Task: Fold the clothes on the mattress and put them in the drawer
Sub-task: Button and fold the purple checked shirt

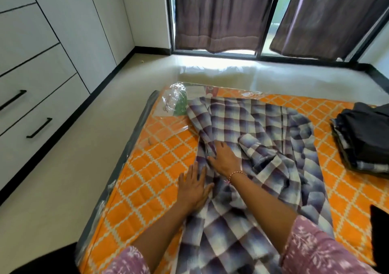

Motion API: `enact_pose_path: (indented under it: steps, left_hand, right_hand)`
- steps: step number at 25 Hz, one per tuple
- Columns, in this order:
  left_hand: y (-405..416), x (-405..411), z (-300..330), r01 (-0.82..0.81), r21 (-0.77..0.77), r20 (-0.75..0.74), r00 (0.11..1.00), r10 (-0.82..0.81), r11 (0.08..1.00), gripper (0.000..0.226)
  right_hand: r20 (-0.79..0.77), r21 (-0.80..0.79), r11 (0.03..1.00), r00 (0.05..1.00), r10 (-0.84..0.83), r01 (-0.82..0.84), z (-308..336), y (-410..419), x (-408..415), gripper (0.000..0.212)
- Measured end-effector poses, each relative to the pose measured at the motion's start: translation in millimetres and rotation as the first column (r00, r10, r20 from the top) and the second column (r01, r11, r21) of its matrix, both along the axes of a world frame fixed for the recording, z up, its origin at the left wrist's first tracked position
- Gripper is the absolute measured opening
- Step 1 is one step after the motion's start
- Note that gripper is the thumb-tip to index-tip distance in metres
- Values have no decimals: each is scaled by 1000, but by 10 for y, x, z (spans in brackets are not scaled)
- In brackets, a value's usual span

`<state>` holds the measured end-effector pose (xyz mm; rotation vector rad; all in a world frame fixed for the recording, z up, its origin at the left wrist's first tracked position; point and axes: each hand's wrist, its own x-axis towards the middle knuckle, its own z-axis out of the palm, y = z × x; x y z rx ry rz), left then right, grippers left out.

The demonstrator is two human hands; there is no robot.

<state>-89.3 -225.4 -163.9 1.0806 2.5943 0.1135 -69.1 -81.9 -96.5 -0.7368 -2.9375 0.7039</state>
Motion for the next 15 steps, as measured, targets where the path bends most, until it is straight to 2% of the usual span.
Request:
enact_pose_path:
  steps: [3,5,7,9,10,11,12,13,14,15]
  left_hand:
    - [275,-393,-19,-24,-7,-65,998,24,1000,62]
    - [504,-702,-31,-37,4,-77,996,37,999,61]
    - [747,-982,-12,-52,38,-31,998,53,998,66]
    - [992,-1207,29,-77,47,3,997,77,996,73]
    - [1090,-1269,51,-90,42,-22,996,91,995,77]
    - [1170,-1318,77,-110,61,-78,990,115,992,77]
    - [1247,-1374,98,-134,131,-137,979,152,982,73]
    - [1309,-1436,115,-164,231,-159,966,204,959,66]
    - [1378,-1517,137,-219,335,-96,960,264,917,60]
    - [1451,-1613,162,-321,420,53,942,331,849,56]
  right_hand:
    - [-20,-2,999,999,-32,32,-64,109,-600,52]
    - [0,140,989,999,-50,50,-147,173,-973,50]
    - [42,302,952,997,-70,54,-245,261,-1284,60]
    - [58,327,944,996,-73,50,-295,402,-1523,51]
    - [12,279,957,996,-84,77,-286,487,-1563,40]
    - [-102,147,972,980,-168,182,-314,619,-1551,30]
    - [-205,-104,933,910,-360,346,-331,797,-1511,25]
    - [-210,-450,747,756,-620,489,-353,1007,-1434,23]
    - [-75,-783,404,572,-817,473,-383,1222,-1328,23]
    - [126,-929,72,493,-861,363,-402,1383,-1206,21]
